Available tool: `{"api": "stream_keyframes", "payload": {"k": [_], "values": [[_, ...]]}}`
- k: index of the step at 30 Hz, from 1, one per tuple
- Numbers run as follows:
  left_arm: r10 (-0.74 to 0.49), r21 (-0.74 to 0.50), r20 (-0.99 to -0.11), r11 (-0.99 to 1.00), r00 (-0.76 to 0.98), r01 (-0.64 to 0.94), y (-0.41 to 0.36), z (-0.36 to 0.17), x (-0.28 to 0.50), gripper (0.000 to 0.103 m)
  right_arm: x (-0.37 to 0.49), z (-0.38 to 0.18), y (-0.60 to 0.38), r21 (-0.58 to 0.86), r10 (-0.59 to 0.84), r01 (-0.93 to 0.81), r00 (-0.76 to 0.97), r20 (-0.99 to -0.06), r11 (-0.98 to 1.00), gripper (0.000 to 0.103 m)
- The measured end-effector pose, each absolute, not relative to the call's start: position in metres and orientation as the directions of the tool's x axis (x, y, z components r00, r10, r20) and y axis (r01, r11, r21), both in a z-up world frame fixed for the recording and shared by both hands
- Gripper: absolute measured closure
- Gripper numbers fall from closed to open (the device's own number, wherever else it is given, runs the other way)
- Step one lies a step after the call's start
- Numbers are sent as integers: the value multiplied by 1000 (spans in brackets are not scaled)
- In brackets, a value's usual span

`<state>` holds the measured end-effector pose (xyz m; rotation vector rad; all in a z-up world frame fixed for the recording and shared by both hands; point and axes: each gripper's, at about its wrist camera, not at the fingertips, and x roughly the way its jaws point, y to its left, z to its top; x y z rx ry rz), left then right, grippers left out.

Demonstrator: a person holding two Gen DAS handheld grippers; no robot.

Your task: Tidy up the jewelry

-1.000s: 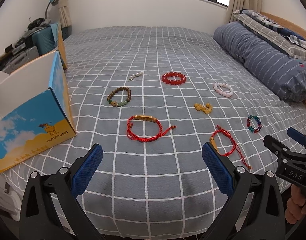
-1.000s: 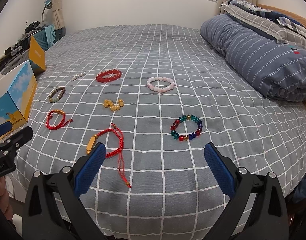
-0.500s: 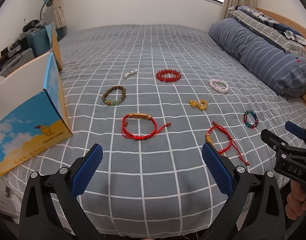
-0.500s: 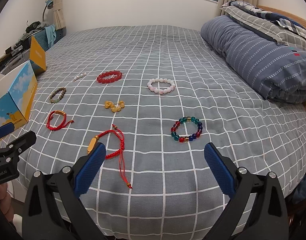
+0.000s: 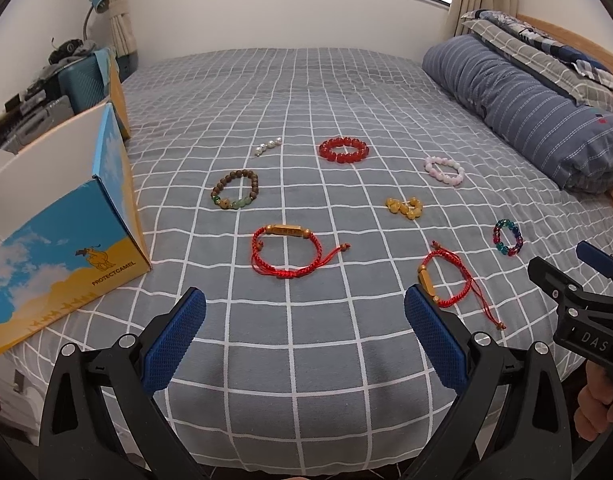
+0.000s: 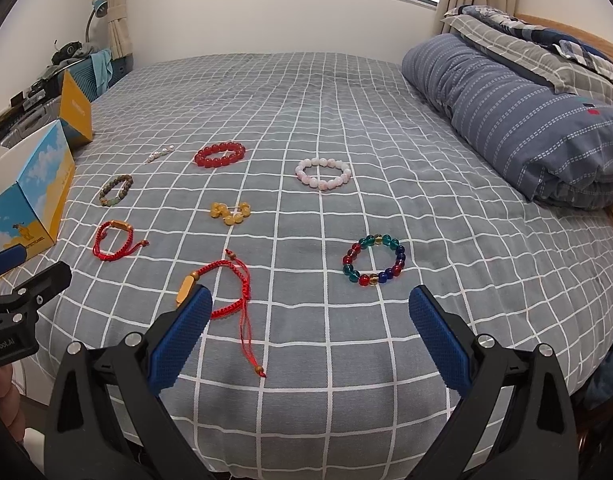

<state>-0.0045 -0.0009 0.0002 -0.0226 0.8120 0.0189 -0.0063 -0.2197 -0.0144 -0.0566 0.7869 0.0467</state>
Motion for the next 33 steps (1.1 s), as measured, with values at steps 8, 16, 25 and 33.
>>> {"api": "stream_keyframes", "payload": {"k": [8, 16, 25, 33], "values": [[11, -10, -726, 1000, 687, -26, -1, 0, -5, 6, -7, -14, -220, -31, 24, -65, 705, -709, 997, 8], [12, -10, -726, 1000, 687, -27, -1, 0, -5, 6, -7, -14, -220, -30, 25, -65, 705, -709, 997, 8], [21, -5, -728, 999, 686, -35, 0, 2, -6, 6, -8, -12, -220, -30, 26, -66, 708, -706, 997, 8], [41, 4, -726, 998, 687, -55, 4, 9, -2, 6, -4, -1, -220, -36, 27, -73, 719, -695, 997, 8]]}}
